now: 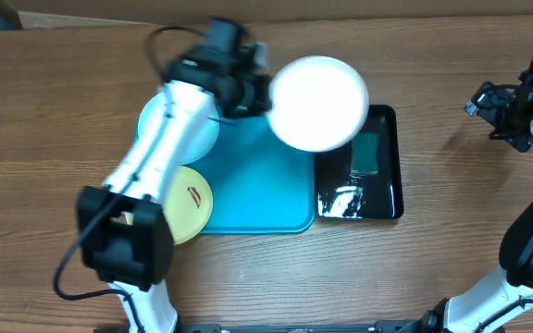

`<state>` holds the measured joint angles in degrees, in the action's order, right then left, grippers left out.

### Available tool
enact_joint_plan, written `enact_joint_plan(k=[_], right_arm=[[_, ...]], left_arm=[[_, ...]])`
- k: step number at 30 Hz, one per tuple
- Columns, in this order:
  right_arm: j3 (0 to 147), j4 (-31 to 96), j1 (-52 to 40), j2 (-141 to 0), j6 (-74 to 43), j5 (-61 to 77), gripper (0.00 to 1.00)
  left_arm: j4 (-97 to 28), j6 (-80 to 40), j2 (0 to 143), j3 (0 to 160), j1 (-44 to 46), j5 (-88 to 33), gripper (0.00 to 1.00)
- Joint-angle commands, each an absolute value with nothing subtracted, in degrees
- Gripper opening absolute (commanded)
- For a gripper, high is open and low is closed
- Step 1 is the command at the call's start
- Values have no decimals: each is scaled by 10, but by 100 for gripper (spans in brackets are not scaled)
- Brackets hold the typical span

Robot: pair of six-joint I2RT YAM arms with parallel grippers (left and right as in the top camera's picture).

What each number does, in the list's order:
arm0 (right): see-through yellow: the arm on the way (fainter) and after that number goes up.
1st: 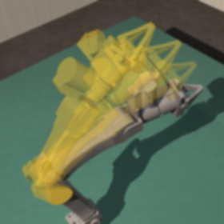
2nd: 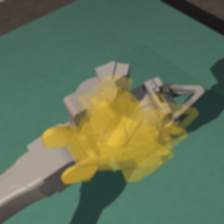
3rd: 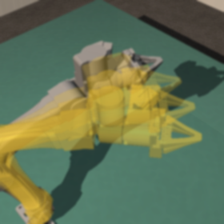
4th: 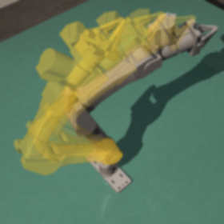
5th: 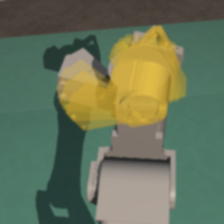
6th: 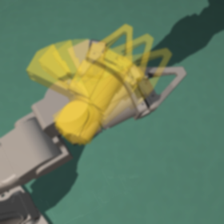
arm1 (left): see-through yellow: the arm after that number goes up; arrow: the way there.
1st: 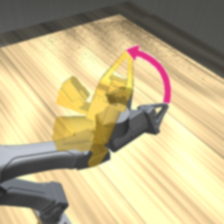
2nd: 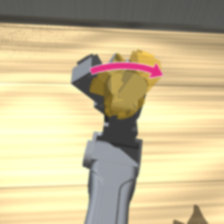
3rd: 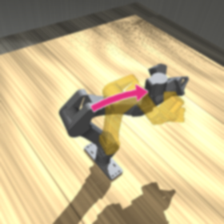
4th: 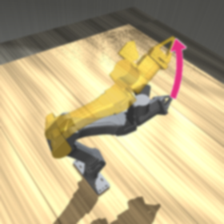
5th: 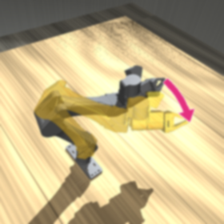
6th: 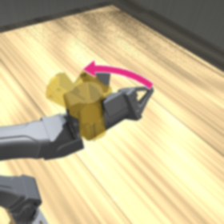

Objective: Clean dirty plates on tray and stack at the side
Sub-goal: 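Lower the white plate onto the table left of the tray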

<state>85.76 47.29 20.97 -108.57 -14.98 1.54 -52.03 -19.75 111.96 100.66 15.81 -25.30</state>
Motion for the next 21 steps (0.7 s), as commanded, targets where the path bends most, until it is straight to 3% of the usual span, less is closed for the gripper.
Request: enact_joint_plan(k=[1,14,21], right_arm=[[863,470,209,-1073,-150,16,100],[863,470,209,-1073,-150,16,100],[863,470,209,-1073,-150,16,100]], left_arm=[[-550,-193,1105,1021,50,-352,4],[-656,-193,1105,1021,-320,-337,4],[-674,-201,1105,1014,-439,-162,4]])
